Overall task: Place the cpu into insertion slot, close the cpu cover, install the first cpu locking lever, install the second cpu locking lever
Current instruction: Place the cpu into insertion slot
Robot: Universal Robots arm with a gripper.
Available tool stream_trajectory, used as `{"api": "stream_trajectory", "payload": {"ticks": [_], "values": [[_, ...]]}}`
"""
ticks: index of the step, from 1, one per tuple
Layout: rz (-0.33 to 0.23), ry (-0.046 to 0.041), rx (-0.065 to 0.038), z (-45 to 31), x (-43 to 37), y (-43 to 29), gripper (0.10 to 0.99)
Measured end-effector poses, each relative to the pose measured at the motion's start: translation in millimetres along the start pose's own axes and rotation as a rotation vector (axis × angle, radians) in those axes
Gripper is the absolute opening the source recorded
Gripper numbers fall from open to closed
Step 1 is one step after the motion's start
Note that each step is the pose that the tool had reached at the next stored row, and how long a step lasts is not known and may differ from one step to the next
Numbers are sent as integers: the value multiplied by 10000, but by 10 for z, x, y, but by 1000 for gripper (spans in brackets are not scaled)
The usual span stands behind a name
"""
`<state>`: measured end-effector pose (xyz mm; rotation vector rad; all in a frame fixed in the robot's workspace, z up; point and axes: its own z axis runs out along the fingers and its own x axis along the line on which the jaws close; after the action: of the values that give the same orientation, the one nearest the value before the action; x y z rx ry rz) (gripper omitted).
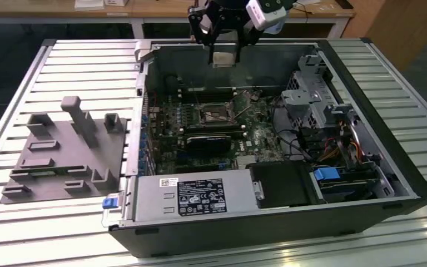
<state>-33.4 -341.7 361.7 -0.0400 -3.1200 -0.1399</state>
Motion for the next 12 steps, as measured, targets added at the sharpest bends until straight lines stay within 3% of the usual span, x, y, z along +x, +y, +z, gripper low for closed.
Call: {"api": "stream_trajectory", "payload": {"ticks": [12], "values": [[0,0,-1,149,-2,-13,537]]}}
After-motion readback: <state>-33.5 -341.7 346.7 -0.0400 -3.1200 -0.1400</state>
